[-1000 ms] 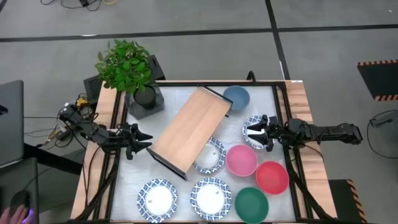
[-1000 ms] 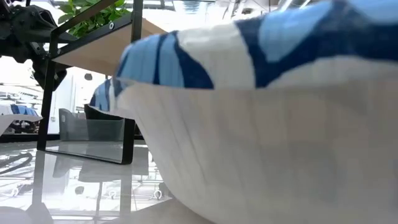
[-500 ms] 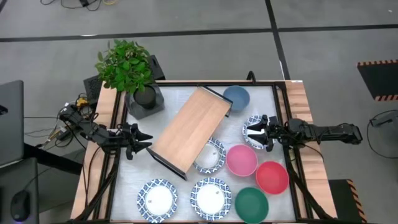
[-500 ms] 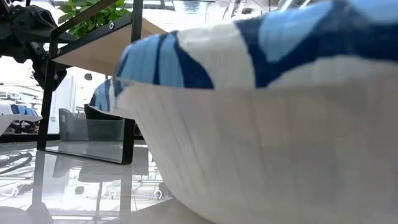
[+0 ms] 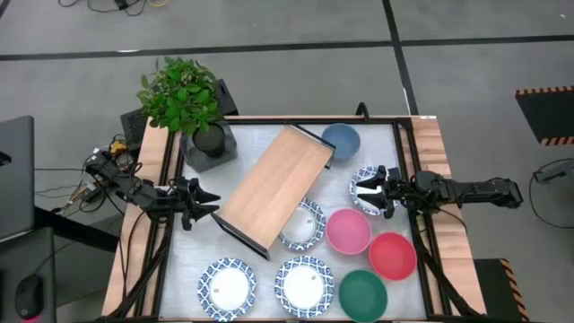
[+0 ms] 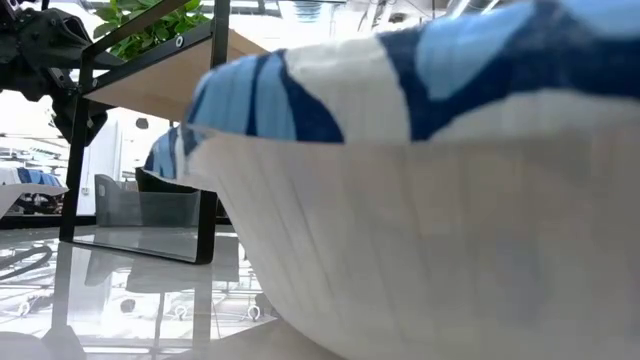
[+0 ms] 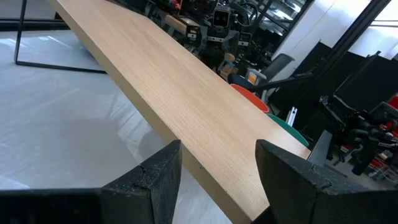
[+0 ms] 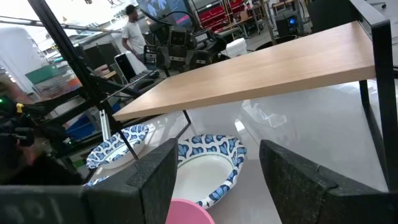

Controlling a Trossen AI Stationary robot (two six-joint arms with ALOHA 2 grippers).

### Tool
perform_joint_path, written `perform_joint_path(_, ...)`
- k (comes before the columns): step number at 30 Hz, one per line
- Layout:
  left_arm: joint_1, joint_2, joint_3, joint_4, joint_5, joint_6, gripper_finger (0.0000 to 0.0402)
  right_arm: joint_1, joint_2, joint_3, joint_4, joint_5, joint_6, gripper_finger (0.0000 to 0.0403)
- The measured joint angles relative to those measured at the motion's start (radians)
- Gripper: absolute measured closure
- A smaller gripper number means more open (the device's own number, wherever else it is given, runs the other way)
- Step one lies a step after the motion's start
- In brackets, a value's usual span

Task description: Place and stack bowls onto a shelf

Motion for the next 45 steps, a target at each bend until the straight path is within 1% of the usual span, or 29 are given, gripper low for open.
perform_joint_path(9,0.0,0.0,0.0,0.0,-0.001,0.0,0.0212,0.0,0.0,0.0,0.0,0.0,0.0,0.0149)
perform_joint_path(14,0.0,0.0,0.0,0.001,-0.036,-0.006,0.0212,0.0,0.0,0.0,0.0,0.0,0.0,0.0149)
perform_joint_path(17,0.0,0.0,0.0,0.001,-0.041,-0.041,0.0212,0.0,0.0,0.0,0.0,0.0,0.0,0.0149)
perform_joint_path(19,0.0,0.0,0.0,0.001,-0.046,-0.039,0.0212,0.0,0.0,0.0,0.002,0.0,0.0,0.0149)
perform_joint_path(21,0.0,0.0,0.0,0.002,-0.068,-0.027,0.0212,0.0,0.0,0.0,0.013,0.0,0.019,0.0149)
perform_joint_path(23,0.0,0.0,-0.003,0.022,-0.115,-0.027,0.0212,0.0,0.0,0.0,0.025,0.001,0.067,0.0149)
perform_joint_path(25,0.0,0.001,-0.005,0.079,-0.176,-0.058,0.0212,0.0,0.0,0.0,0.043,0.001,0.164,0.0149)
perform_joint_path(27,0.0,0.0,-0.005,0.183,-0.227,-0.118,0.0212,0.0,0.0,0.0,0.069,0.001,0.296,0.0149)
perform_joint_path(29,0.0,0.0,-0.004,0.276,-0.261,-0.154,0.0212,0.0,0.0,0.0,0.073,0.001,0.414,0.0149)
perform_joint_path(31,0.0,0.0,-0.004,0.367,-0.281,-0.143,0.0212,0.0,0.0,0.0,0.075,0.001,0.49,0.0149)
perform_joint_path(33,0.0,0.0,-0.004,0.454,-0.313,-0.124,0.0212,0.0,0.0,0.0,0.063,0.001,0.527,0.0149)
perform_joint_path(36,0.002,0.008,-0.003,0.569,-0.344,-0.154,0.0212,0.001,0.0,0.0,0.045,0.003,0.597,0.0149)
perform_joint_path(39,0.008,0.025,-0.002,0.684,-0.308,-0.137,0.0212,-0.011,0.0,0.0,0.05,0.034,0.652,0.0149)
perform_joint_path(43,0.019,0.067,0.033,0.745,-0.294,-0.078,0.0212,-0.044,-0.001,0.001,0.097,0.094,0.673,0.0149)
perform_joint_path(45,0.027,0.091,0.068,0.747,-0.295,-0.042,0.0212,-0.066,0.0,0.006,0.084,0.103,0.676,0.0149)
